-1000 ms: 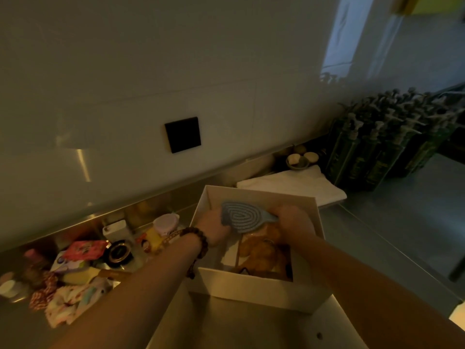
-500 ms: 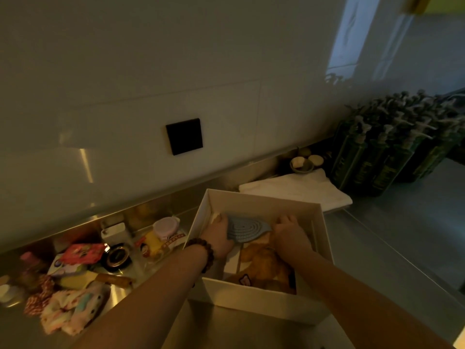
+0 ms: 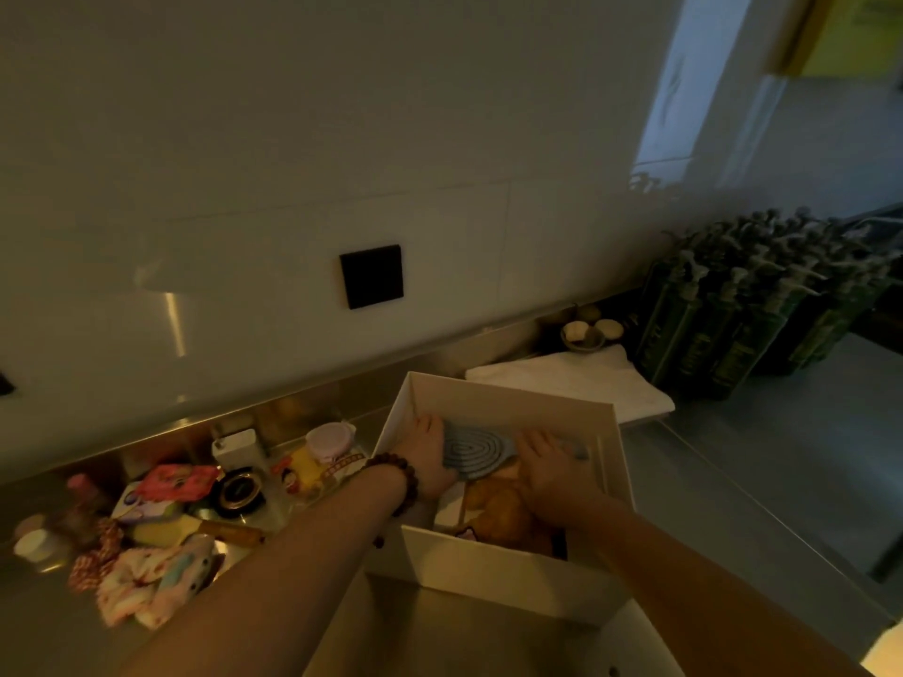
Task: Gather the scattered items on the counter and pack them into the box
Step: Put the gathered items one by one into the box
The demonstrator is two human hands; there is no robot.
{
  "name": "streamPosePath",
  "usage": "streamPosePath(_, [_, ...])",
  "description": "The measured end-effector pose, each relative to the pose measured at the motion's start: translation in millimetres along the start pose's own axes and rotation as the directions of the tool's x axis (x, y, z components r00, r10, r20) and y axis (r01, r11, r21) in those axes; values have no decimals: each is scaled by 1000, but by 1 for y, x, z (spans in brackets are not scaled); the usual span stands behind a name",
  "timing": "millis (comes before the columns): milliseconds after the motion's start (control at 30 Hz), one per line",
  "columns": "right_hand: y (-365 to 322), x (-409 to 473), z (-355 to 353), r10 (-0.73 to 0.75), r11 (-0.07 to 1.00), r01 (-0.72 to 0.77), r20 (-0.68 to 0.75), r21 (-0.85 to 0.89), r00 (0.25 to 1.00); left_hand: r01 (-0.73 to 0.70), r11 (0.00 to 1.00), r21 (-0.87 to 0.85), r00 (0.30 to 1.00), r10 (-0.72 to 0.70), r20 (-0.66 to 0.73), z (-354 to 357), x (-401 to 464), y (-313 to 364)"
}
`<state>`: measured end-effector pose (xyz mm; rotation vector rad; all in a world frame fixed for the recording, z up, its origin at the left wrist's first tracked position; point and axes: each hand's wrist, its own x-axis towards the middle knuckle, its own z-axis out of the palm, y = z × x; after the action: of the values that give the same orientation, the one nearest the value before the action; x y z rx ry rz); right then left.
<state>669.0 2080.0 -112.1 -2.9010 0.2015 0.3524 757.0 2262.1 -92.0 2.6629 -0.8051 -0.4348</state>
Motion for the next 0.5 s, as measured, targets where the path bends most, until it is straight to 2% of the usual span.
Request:
streamPosePath(133, [-30, -7, -18, -17, 989, 30, -95, 143, 995, -81, 995, -58, 991, 75, -110, -25, -22, 2])
streamPosePath(233, [-64, -17, -28, -92, 961, 142, -212, 236, 973, -106, 989, -107, 970, 79, -232, -42, -46, -7])
streamPosePath(367, [-117, -24, -32, -216, 913, 291, -266, 286, 939, -16, 994, -105, 923, -26, -383, -55, -81, -35])
streamPosePath(500, [-170, -27, -23, -373, 841, 457, -299, 290, 878, 82, 985, -151, 883, -142, -447, -60, -123, -75])
